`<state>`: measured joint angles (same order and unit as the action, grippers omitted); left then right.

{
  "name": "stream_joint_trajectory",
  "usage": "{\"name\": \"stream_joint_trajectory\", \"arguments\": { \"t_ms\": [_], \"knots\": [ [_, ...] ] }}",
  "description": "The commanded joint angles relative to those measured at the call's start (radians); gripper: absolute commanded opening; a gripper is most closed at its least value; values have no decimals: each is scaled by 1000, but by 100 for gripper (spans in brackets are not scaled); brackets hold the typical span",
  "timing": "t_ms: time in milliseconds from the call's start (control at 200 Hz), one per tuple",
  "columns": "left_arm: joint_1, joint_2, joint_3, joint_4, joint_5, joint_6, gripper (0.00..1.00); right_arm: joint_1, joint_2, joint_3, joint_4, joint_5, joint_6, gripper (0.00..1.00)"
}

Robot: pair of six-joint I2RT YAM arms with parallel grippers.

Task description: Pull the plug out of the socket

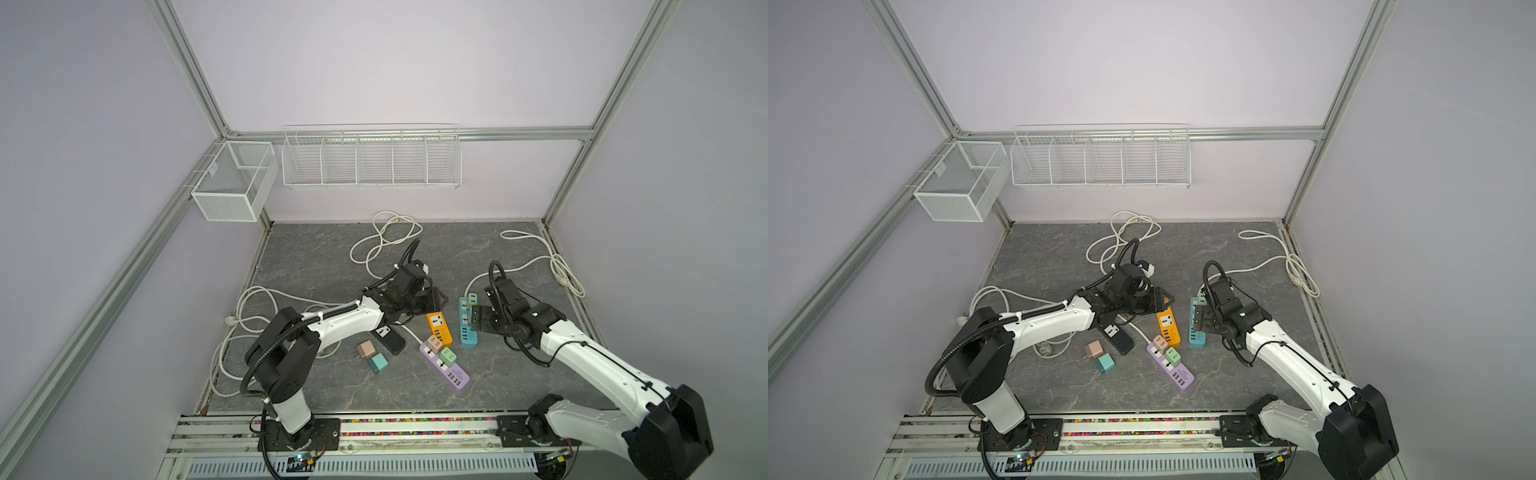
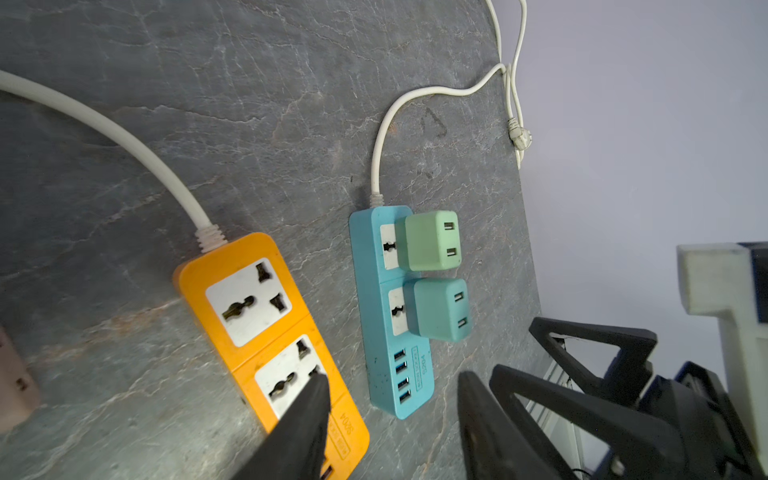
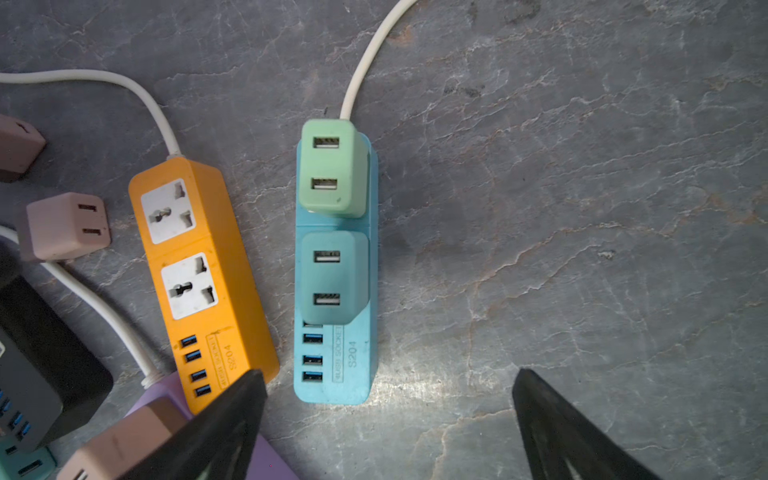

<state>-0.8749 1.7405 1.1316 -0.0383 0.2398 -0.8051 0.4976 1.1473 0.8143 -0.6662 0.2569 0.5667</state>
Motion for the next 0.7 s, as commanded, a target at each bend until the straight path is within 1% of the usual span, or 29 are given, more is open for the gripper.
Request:
{"name": "stream_joint_trajectory", "arguments": {
  "t_ms": [0, 65, 140, 250, 385, 410, 605, 695],
  "knots": [
    [-19, 50, 52, 25, 16, -11, 51, -38, 25, 34, 0, -59, -49, 96],
    [-27, 80, 74, 25, 18, -10, 51, -56, 46, 39, 15, -75, -54, 95],
    [-32, 114, 93, 28, 21, -18, 51, -79, 78, 43, 42, -119, -60, 92],
    [-35, 151, 112, 48, 32, -30, 50, -91, 124, 59, 52, -144, -69, 88],
    [-42, 205, 145, 45, 40, -39, 48, -97, 162, 58, 78, -142, -79, 82],
    [-41, 215, 151, 48, 44, -42, 47, -99, 172, 91, 81, -142, -79, 81],
    [-46, 279, 193, 49, 57, -61, 44, -98, 238, 120, 105, -143, -92, 71],
    [-50, 312, 216, 43, 63, -73, 42, -98, 269, 138, 107, -153, -95, 68]
  ]
}}
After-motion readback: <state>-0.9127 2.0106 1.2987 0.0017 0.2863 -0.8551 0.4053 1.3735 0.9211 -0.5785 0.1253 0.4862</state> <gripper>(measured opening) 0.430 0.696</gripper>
